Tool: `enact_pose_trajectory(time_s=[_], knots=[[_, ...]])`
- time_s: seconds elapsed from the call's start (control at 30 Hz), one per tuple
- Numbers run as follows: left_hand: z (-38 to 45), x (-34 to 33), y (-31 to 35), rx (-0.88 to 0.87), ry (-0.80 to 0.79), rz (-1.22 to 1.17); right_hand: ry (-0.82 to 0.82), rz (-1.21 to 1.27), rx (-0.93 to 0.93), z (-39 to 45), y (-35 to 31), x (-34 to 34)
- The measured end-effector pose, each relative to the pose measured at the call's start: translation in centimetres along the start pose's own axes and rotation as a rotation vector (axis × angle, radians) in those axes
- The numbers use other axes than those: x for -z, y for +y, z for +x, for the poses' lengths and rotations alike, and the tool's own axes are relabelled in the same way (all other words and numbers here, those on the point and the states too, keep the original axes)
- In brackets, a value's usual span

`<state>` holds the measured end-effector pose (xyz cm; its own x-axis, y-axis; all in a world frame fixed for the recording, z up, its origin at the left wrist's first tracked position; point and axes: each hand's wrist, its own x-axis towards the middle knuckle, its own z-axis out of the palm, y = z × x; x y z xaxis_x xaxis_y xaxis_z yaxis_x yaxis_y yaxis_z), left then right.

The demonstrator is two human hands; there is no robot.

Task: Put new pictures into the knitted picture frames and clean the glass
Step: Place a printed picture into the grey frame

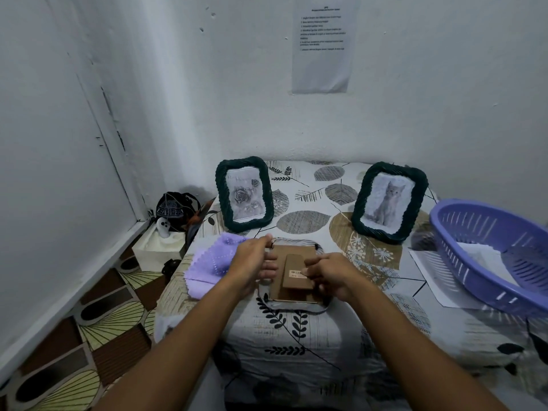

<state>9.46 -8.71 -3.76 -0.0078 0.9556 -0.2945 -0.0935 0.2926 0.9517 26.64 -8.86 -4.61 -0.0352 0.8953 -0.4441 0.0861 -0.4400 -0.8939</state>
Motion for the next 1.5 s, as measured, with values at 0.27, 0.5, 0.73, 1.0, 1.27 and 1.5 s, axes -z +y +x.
enact_pose_trajectory(time_s=[0.27,0.5,0.73,1.0,1.27,1.5], knots=[[0.3,0.6,-0.6,-0.096,0.053,-0.052,-0.074,0.201,-0.121,0.1,0.1,1.0],[0.2,0.0,-0.1,-0.086,0.054,0.017,-0.110,0.324,-0.168,0.0,0.3,1.7],[-0.1,-0.5,0.6,-0.091,0.082,0.007,-0.129,0.390,-0.177,-0.3,0.2,2.1],[0.0,-0.7,0.6,0.141,-0.144,0.093,-0.118,0.343,-0.174,-1.0,-0.1,2.1],[0.8,0.0,0.2,0.205,-0.186,0.085,0.139,-0.024,0.099,-0.9,-0.2,2.2],[0.8,0.7,0.1,0.269,-0.205,-0.043,0.148,-0.080,0.168,-1.0,-0.5,1.6]])
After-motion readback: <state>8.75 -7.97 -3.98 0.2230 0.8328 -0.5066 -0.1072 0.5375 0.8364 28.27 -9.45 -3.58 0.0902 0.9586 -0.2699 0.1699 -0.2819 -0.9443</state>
